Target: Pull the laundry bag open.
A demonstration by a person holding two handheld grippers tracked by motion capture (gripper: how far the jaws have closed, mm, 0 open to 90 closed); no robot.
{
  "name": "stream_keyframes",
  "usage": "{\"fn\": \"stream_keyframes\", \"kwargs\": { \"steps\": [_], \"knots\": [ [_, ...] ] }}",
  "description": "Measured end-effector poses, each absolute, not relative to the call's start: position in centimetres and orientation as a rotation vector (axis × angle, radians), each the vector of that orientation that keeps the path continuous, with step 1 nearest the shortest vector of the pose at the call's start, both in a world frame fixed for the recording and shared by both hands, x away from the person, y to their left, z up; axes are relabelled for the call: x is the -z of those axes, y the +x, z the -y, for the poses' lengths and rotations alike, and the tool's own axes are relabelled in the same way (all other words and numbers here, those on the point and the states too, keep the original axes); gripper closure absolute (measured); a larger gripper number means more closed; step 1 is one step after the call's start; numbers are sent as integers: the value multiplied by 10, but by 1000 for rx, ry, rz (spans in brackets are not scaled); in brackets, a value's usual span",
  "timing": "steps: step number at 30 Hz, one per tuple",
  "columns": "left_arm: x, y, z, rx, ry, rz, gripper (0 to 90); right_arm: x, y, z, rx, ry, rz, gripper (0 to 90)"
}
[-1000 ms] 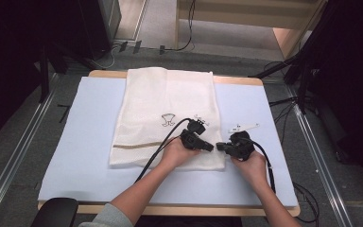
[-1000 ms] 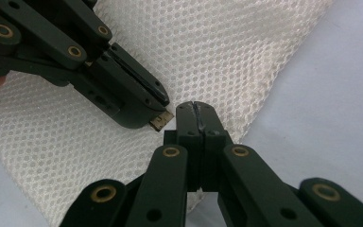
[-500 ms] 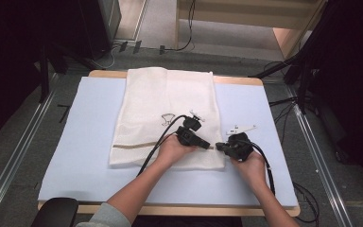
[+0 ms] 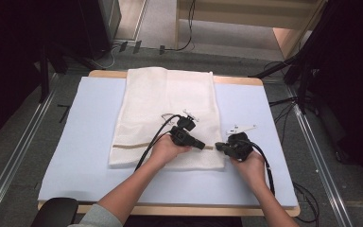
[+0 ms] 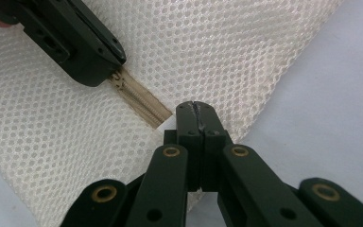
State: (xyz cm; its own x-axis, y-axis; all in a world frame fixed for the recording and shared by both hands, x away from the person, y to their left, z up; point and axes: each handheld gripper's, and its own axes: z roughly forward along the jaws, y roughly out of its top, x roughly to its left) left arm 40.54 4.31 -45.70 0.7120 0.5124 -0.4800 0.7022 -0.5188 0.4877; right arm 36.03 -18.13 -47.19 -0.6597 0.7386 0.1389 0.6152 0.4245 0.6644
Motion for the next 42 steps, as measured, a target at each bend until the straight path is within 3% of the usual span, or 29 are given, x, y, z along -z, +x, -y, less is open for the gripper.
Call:
{"fn": "stream_keyframes", "kwargs": {
  "steps": [42],
  "knots": [
    [440, 400, -113, 367, 2199, -940, 891, 473, 361, 183, -1073, 1195, -2502, 900]
  ]
}}
